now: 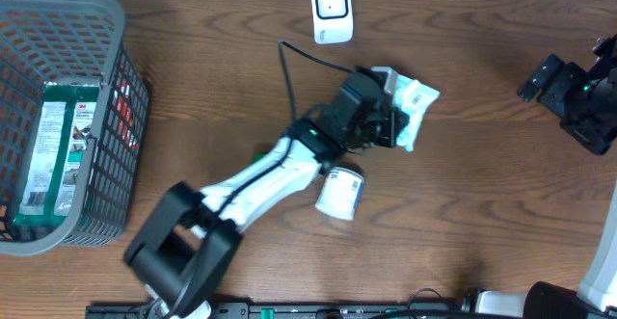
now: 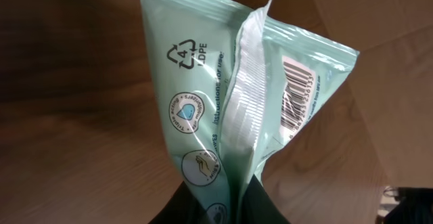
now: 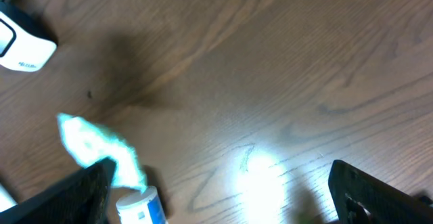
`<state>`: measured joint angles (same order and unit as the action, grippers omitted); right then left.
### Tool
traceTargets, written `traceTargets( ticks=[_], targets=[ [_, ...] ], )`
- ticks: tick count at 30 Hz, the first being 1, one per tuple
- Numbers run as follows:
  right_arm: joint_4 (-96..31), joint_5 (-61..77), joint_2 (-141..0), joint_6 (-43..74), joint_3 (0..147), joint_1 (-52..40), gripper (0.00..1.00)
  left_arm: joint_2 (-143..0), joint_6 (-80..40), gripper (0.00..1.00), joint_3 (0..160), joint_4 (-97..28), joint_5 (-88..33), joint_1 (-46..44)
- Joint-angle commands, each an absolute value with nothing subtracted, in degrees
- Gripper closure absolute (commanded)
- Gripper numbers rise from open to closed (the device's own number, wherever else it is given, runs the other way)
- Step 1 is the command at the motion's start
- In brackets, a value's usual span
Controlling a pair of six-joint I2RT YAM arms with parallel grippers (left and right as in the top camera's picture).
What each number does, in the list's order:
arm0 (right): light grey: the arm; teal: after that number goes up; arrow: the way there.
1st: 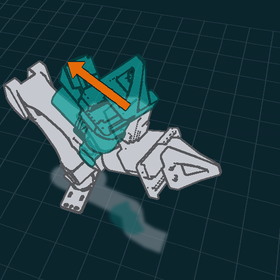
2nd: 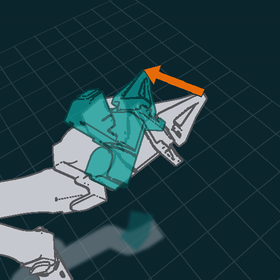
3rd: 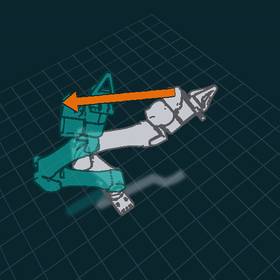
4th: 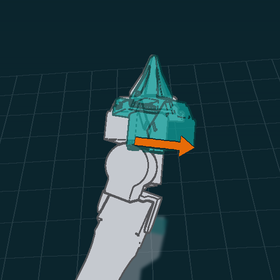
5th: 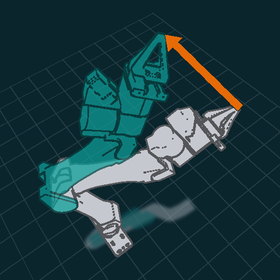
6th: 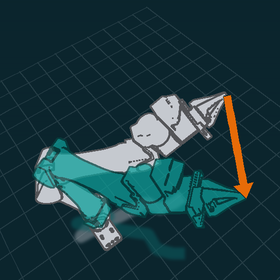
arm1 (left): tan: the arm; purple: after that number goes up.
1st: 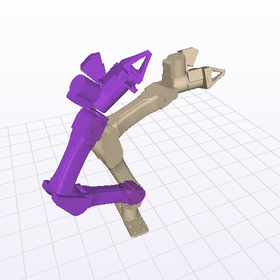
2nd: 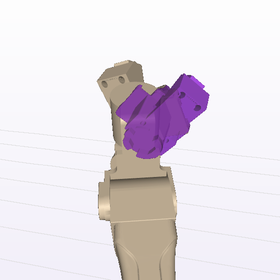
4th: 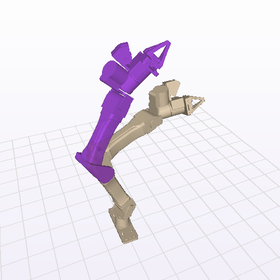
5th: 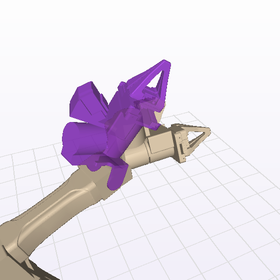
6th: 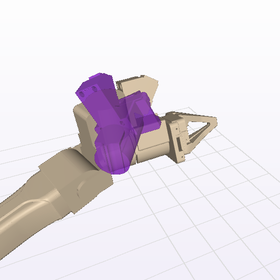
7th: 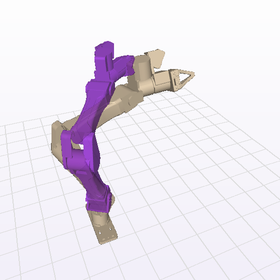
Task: Scan the item barcode
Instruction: 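Lift the mint wipes pack out and carry it toward the scanner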
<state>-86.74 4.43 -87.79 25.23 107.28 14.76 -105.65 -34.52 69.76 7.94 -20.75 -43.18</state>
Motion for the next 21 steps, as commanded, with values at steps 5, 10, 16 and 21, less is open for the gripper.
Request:
traceTargets(
  ticks=[5,10,16,21],
  targets=[
    [-86.78,4.10,-88.09,25.67,108.16,14.92,0.01,-109.89,-36.25,0.78,70.30,11.60,-18.17,-45.45],
    [-86.78,4.10,-88.09,25.67,108.16,14.96,0.01,-112.42,-36.07,0.78,70.30,9.26,-14.87,-45.82],
    [-86.78,4.10,-88.09,25.67,108.16,14.94,0.01,-113.32,-35.83,0.72,70.30,9.17,-13.37,-45.80],
    [-86.78,4.10,-88.09,25.67,108.16,14.92,0.01,-113.32,-35.77,0.36,70.30,6.48,-13.39,-45.78]
  ],
)
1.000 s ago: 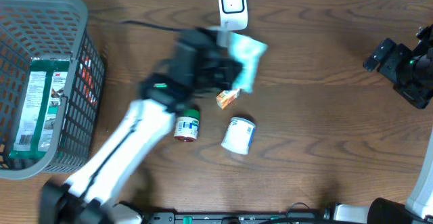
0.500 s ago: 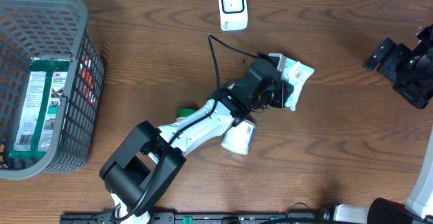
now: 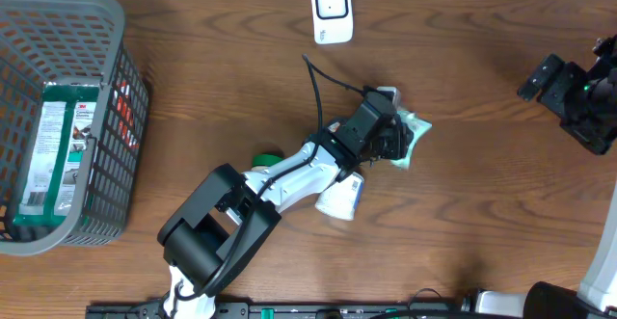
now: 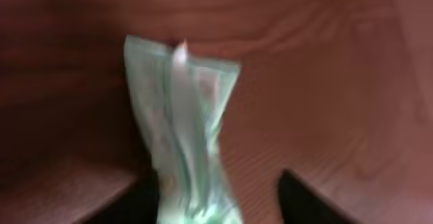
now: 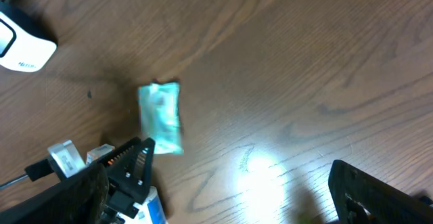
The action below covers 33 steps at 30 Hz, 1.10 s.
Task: Scan the item barcode
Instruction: 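Lift the mint wipes pack out and carry it toward the scanner, then lower the wipes pack onto the table right of the tub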
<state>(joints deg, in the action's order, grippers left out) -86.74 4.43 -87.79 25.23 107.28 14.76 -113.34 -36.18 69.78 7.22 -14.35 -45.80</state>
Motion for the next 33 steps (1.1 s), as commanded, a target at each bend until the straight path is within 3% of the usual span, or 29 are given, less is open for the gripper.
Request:
traceTargets(
  ticks=[1,10,11,12,14,20,33],
  targets=[
    [-86.78,4.10,-88.09,25.67,108.16,14.92,0.01,-113.32,-35.44,0.35,70.30,6.44,-13.41,-45.78],
    [-86.78,4.10,-88.09,25.67,108.16,14.92,0.01,-107.66,-29.85,0.36,71.18,6.66,-13.43,-44.42],
    [-86.78,4.10,-88.09,25.67,108.16,14.92,0.01,-106.67,-28.84,0.44,71.18,6.48,-13.43,-44.42],
    [-86.78,4.10,-88.09,25.67,108.14,14.92,0.01,-105.62,-27.03,0.67,71.18,6.26,-13.43,-44.42],
    [-86.78,4.10,-88.09,25.67,108.16,14.92,0.01,-104.99,-25.26,0.93,71.18,6.26,-14.04,-44.42],
    [-86.78,4.10,-88.09,25.67,108.16,14.92,0.01,-106.69,-19.84,0.93,71.18,6.50,-24.18,-43.92],
    [-86.78,4.10,-88.09,25.67,108.14,14.96,0.01,-114.24,-19.55,0.93,71.18,13.76,-25.56,-43.68]
  ],
)
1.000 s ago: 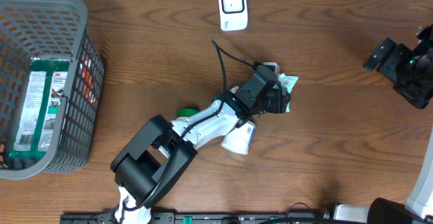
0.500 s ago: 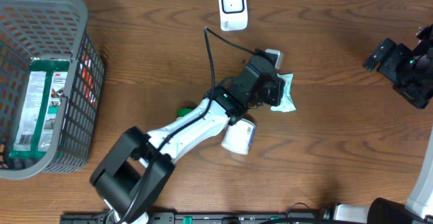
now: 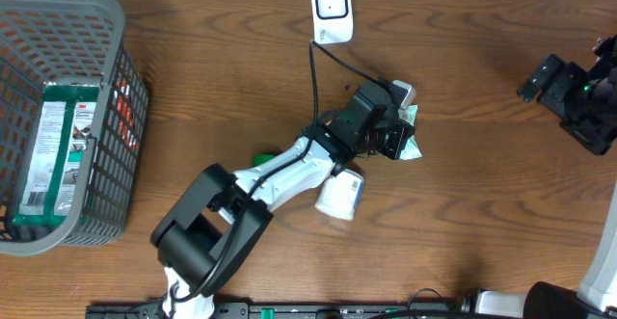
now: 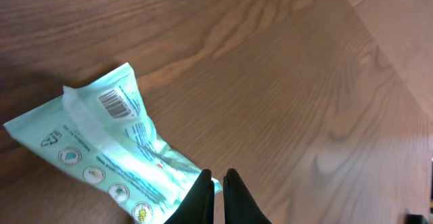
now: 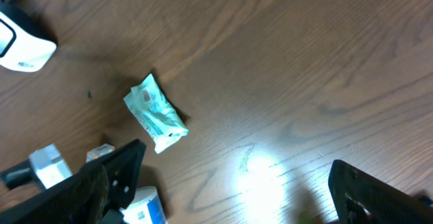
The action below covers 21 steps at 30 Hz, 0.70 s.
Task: Scan the item barcode
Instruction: 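Lower the wipes pack onto the table right of the tub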
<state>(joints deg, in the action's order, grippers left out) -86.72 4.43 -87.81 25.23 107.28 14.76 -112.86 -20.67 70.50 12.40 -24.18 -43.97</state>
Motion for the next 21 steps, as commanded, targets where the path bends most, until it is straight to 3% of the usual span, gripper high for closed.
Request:
traceTargets(
  ticks=[1,21],
  targets=[
    [-86.78,4.10,-88.09,25.67,108.16,14.94,0.01,-114.80,-20.10,0.93,71.18,14.74,-25.56,-43.68],
    [-86.78,4.10,-88.09,25.67,108.16,14.96,0.01,-126.17,-24.08,0.93,71.18,19.88,-26.63,-43.81]
  ],
)
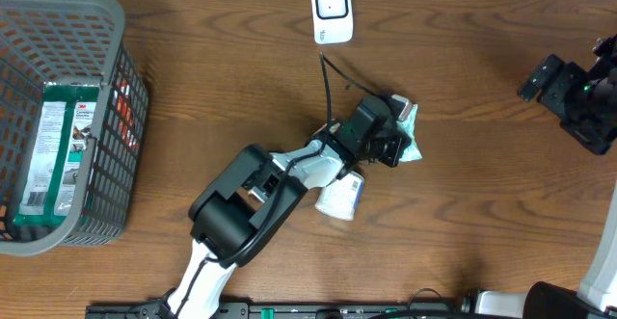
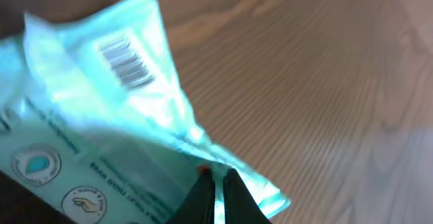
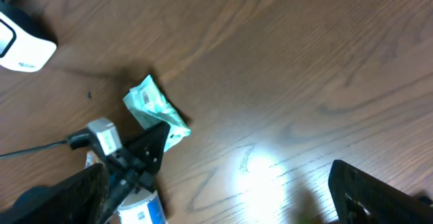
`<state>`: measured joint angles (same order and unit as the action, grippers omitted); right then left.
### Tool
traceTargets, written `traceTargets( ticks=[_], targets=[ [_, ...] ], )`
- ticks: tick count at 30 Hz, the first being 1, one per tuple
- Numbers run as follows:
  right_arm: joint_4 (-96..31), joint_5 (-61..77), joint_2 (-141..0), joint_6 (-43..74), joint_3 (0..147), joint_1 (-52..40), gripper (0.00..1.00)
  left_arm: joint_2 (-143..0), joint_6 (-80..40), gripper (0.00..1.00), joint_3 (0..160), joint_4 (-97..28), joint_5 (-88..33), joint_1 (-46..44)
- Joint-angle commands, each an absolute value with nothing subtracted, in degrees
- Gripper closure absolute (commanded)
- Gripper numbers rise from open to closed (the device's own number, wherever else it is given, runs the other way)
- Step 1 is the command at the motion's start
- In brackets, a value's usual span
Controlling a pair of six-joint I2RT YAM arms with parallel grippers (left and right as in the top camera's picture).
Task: Scan the item barcode
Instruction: 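Lower the wipes pack onto the table right of the tub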
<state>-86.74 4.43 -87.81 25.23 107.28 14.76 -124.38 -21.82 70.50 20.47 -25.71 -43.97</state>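
A pale green wipes packet lies on the wooden table with its barcode facing up. It also shows in the overhead view as a packet below the white scanner. My left gripper is shut, its tips over the packet's lower edge, with nothing seen clamped between them. My right gripper hangs open far to the right, well away from the packet.
A white bottle with a blue label lies just under the left arm. A grey basket holding a green box stands at the far left. The left arm's cable runs up toward the scanner.
My left gripper, still shut, has come down closer to the packet; its tips now sit over the packet's edge instead of beside it. The packet lies in about the same spot.
My left gripper first held the packet upright with the barcode side toward its camera. Then its jaws stood apart around the packet. Later the packet lay on the table, barcode up, with the jaws shut beside it. Now the shut tips are over it.
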Motion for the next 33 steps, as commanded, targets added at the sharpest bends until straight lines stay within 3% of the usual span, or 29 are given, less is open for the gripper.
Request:
traceTargets(
  ticks=[1,18,33],
  targets=[
    [-86.78,4.10,-88.09,25.67,108.16,14.96,0.01,-126.37,-24.62,0.93,71.16,19.07,-26.61,-43.83],
    [-86.76,4.10,-88.09,25.67,108.16,14.96,0.01,-116.33,-23.79,0.93,71.18,21.87,-21.28,-43.66],
    [-86.78,4.10,-88.09,25.67,108.14,14.96,0.01,-126.34,-24.53,0.92,71.18,29.63,-19.59,-43.79]
  ],
)
